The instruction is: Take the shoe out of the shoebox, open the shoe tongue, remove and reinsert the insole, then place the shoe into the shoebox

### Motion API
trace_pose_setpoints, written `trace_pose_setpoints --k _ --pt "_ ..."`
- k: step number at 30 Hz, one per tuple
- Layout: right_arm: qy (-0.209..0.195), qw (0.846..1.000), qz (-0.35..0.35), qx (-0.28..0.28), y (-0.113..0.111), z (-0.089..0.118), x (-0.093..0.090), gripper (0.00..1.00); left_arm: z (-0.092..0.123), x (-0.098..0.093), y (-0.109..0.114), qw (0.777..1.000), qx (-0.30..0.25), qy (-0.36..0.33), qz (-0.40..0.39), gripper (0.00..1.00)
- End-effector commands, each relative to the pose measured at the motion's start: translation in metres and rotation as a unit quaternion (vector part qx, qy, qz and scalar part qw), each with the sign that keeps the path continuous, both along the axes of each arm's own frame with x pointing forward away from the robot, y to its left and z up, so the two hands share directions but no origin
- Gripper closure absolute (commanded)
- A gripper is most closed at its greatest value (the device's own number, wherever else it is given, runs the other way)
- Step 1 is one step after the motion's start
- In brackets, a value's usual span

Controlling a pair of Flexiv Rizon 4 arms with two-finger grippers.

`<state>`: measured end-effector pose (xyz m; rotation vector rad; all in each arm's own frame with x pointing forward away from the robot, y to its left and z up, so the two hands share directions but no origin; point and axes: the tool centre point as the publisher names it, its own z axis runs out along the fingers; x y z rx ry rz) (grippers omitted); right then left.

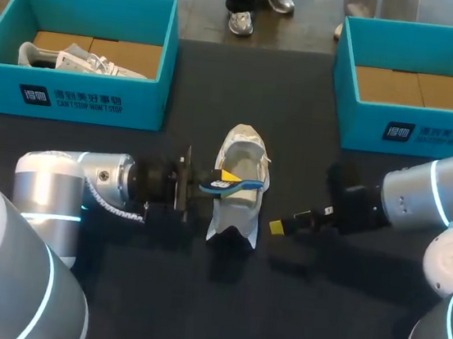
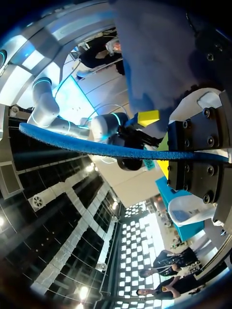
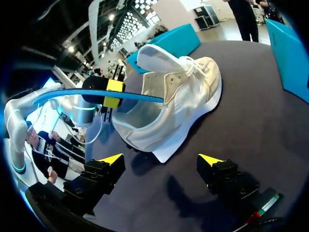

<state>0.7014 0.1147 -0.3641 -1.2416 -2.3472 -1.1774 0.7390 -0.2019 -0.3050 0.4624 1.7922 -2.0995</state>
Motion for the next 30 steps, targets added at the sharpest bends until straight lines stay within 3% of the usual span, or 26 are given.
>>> trace_pose_setpoints --k 1,30 --pt "0.001 1.000 0.003 0.000 0.004 -0.004 0.003 0.00 -0.003 0.001 -0.003 1.000 0.000 -0.001 0.002 1.00" --pt "0.003 1.000 0.018 -0.003 0.016 -0.007 0.019 0.00 -0.025 0.017 -0.005 0.999 0.027 0.004 0.017 1.00"
